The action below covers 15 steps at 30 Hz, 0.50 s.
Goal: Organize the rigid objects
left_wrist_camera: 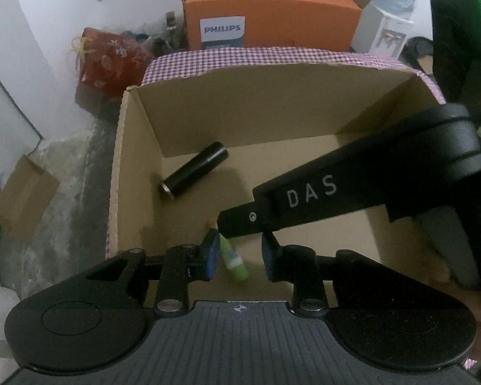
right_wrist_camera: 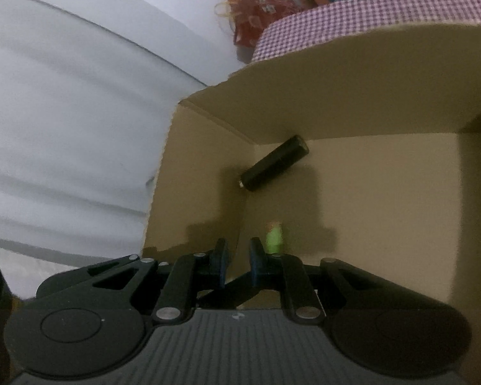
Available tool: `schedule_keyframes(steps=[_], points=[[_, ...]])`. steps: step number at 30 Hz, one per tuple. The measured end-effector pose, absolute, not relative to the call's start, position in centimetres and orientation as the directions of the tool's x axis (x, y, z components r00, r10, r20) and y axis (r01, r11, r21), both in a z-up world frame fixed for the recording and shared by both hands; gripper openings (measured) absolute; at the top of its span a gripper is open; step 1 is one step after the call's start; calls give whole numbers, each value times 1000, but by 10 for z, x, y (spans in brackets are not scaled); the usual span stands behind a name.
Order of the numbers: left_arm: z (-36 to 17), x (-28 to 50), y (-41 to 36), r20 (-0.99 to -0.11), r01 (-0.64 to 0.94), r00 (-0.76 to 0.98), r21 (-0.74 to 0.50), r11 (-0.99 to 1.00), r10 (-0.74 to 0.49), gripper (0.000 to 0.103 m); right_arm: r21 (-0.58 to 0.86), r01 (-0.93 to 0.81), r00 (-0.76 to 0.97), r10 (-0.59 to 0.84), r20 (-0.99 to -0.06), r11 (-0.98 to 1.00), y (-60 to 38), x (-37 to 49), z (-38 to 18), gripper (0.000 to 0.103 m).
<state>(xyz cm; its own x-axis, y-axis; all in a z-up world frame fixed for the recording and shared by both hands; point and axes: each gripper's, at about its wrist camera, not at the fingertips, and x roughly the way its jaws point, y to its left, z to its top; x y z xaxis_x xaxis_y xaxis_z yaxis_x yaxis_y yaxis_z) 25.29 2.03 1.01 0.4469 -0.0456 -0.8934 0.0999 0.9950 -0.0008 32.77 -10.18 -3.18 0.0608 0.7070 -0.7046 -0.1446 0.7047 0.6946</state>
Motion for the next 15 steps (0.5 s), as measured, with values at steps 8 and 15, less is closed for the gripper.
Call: schedule_keyframes(steps=[8,15], points=[[33,233,15,-862,120,501,-12,993,-71,42,725,-143,117,739,-663,673,-128,314,-7,17],[68,187,8,-807,162,579,-31,986,-120,54,727,-209,249,754,-607,654,-178,264,48,17]])
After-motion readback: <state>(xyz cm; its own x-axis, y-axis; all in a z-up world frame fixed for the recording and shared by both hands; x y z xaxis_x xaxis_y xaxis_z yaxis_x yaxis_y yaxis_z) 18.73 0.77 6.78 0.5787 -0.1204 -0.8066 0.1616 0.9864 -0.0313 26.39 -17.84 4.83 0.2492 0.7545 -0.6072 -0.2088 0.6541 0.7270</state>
